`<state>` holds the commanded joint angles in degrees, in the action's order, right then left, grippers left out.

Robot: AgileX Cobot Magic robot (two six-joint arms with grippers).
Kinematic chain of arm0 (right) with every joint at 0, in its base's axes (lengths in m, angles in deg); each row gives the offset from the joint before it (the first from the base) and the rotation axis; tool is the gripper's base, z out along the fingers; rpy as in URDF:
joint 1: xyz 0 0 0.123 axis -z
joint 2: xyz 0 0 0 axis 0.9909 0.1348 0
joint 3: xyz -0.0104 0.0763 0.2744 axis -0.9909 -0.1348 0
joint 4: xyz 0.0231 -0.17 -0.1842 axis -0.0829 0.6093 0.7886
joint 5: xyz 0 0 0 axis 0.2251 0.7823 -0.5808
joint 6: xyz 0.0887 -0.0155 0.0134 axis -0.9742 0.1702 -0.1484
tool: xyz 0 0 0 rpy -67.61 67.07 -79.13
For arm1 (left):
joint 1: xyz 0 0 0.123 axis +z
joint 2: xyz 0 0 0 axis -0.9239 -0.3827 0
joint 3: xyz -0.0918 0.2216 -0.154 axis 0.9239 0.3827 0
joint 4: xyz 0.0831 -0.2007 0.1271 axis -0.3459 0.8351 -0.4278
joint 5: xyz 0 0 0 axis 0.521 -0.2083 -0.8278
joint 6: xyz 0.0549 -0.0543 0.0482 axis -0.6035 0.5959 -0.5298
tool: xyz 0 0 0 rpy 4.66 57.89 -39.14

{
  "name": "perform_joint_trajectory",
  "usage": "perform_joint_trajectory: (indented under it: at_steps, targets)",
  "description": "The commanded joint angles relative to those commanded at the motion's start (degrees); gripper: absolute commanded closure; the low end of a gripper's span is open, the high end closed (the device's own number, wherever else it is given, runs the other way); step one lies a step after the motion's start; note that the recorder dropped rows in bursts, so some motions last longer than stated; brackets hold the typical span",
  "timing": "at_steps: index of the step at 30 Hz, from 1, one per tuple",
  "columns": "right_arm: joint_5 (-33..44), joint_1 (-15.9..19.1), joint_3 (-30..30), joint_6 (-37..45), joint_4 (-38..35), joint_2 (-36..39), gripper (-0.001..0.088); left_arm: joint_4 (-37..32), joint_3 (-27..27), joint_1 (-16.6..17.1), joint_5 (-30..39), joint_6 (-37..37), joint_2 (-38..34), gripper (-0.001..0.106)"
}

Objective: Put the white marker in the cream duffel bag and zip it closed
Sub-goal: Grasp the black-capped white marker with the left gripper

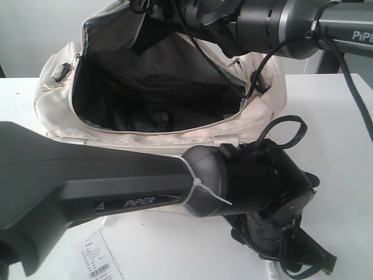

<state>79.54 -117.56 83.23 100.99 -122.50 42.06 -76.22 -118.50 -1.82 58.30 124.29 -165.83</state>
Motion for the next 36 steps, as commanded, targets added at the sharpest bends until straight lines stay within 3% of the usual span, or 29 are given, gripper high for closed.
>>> perform_joint_trajectory:
  at_steps: [9, 11, 13, 15, 17, 22, 27, 32, 36]
  targets:
    - [0.0, 0.0, 0.0, -0.1, -0.2, 0.0, 0.0868, 0.0, 0.0, 0.0, 0.8, 0.0, -2.3, 0.046]
    - [0.0, 0.0, 0.0, -0.1, -0.2, 0.0, 0.0868, 0.0, 0.0, 0.0, 0.8, 0.0, -2.3, 0.05]
    - [0.0, 0.0, 0.0, -0.1, -0.2, 0.0, 0.0868, 0.0, 0.0, 0.0, 0.8, 0.0, -2.3, 0.062]
    - [0.0, 0.0, 0.0, -0.1, -0.2, 0.0, 0.0868, 0.0, 0.0, 0.0, 1.4, -1.3, -2.3, 0.079]
    - [0.0, 0.0, 0.0, -0.1, -0.2, 0.0, 0.0868, 0.0, 0.0, -0.1, 2.7, -5.9, -2.1, 0.106]
    - [0.0, 0.0, 0.0, -0.1, -0.2, 0.0, 0.0868, -1.1, 0.0, -0.1, 5.8, -11.8, -0.8, 0.105]
    - [0.0, 0.0, 0.0, -0.1, -0.2, 0.0, 0.0868, -2.0, 0.0, -0.1, 9.5, -23.5, 1.1, 0.105]
    - [0.0, 0.0, 0.0, -0.1, -0.2, 0.0, 0.0868, -5.4, 0.0, -0.1, 13.3, -24.6, 4.6, 0.105]
    - [0.0, 0.0, 0.0, -0.1, -0.2, 0.0, 0.0868, -6.0, 3.5, -0.1, 13.0, -24.9, 8.8, 0.105]
